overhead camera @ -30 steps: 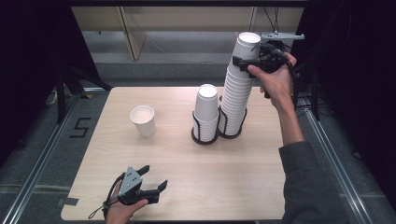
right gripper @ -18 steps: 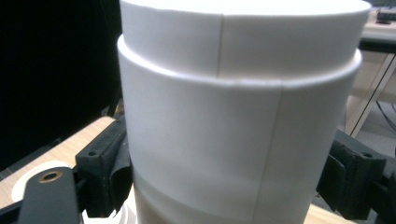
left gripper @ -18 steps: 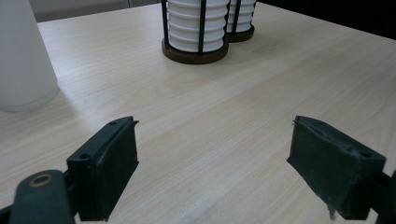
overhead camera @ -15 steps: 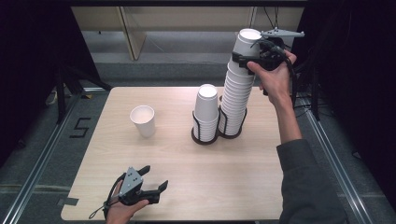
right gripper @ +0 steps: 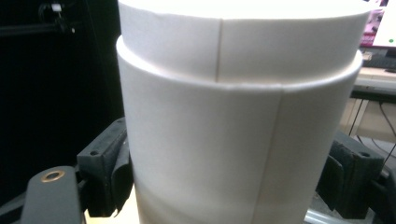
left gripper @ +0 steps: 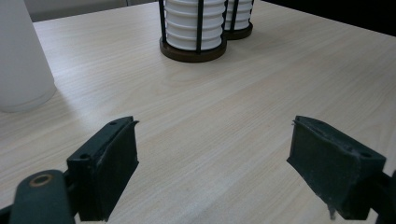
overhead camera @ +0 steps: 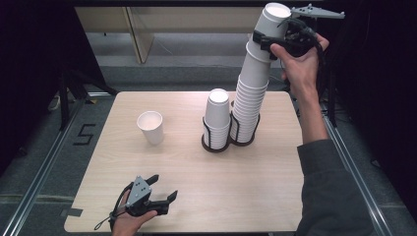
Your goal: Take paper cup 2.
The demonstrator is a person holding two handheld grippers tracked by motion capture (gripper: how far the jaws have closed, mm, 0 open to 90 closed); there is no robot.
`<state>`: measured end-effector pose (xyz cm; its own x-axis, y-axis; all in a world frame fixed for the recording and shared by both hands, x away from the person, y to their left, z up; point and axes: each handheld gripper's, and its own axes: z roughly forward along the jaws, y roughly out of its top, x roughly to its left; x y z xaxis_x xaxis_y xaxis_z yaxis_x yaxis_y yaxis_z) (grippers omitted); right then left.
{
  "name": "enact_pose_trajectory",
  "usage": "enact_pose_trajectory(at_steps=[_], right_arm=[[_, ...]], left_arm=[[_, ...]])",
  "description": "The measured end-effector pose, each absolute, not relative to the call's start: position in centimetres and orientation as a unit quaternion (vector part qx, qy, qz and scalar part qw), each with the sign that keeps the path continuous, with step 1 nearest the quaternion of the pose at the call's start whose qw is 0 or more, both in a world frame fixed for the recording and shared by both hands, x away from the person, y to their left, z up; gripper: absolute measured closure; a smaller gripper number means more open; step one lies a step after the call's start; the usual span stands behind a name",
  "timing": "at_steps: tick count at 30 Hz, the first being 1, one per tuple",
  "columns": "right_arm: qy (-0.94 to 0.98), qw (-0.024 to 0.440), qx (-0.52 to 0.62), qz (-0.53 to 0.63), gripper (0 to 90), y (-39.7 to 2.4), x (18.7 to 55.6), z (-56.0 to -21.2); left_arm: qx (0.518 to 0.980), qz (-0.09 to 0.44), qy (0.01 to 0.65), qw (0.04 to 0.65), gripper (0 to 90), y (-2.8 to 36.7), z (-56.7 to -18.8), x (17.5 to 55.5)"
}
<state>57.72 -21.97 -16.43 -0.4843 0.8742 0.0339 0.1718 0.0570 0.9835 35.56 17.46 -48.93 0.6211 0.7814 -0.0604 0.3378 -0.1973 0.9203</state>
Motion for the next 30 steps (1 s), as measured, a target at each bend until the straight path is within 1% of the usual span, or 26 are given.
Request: enact_pose_trajectory(at_steps=[5,7,9,13,21,25,30], right_arm=[[0.647,0.325,0.390,0.569,18.4,-22.7,56.5,-14.7],[0.648,0.322,0.392,0.568,18.5,-23.0,55.9,-14.3],[0.649,0.331,0.388,0.565,18.5,-23.7,55.1,-14.1],[0.657,0.331,0.385,0.557,18.5,-24.6,53.6,-14.5],[0.673,0.313,0.371,0.558,18.5,-26.2,49.5,-16.9],[0.680,0.299,0.361,0.563,18.5,-26.3,47.4,-18.8],[0.690,0.282,0.347,0.570,18.5,-25.7,45.7,-21.5]], left_arm=[[0.744,0.217,0.376,0.508,14.7,17.4,-49.0,35.6],[0.744,0.217,0.376,0.508,14.6,17.4,-48.9,35.6],[0.745,0.217,0.376,0.507,14.7,17.4,-49.0,35.6],[0.744,0.217,0.376,0.508,14.6,17.4,-48.9,35.6],[0.737,0.213,0.382,0.515,14.6,17.4,-48.9,35.7],[0.730,0.209,0.377,0.530,14.6,17.4,-49.0,35.8],[0.729,0.207,0.377,0.532,14.6,17.3,-49.0,35.8]])
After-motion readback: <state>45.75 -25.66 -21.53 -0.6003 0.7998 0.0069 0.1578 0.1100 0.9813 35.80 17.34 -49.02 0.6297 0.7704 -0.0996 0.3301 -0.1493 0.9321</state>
